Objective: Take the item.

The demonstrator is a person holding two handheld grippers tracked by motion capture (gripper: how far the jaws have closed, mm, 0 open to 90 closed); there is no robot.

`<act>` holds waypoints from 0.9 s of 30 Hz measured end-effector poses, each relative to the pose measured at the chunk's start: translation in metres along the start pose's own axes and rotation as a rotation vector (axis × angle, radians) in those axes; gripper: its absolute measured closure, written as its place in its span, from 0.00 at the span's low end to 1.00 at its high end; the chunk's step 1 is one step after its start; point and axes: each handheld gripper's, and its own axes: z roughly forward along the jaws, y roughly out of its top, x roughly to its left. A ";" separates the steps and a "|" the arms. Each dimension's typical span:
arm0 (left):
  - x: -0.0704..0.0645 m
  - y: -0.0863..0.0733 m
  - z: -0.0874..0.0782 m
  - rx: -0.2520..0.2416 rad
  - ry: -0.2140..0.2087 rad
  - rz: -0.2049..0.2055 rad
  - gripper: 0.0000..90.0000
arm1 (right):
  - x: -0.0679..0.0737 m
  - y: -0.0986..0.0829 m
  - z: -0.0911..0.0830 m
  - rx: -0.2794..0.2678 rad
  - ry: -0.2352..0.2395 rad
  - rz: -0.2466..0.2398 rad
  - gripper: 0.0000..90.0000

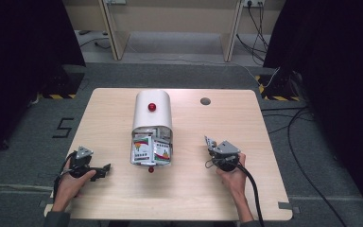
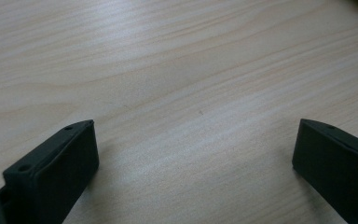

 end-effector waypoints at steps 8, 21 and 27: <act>0.000 0.000 0.000 0.000 0.000 0.000 0.00 | 0.002 0.000 0.002 0.018 0.056 0.054 0.71; 0.000 0.000 0.000 0.000 0.000 0.000 0.00 | -0.002 0.004 -0.002 0.000 0.134 0.200 0.50; 0.000 0.000 0.000 0.000 0.000 0.000 0.00 | -0.002 0.007 -0.006 -0.021 0.172 0.237 0.45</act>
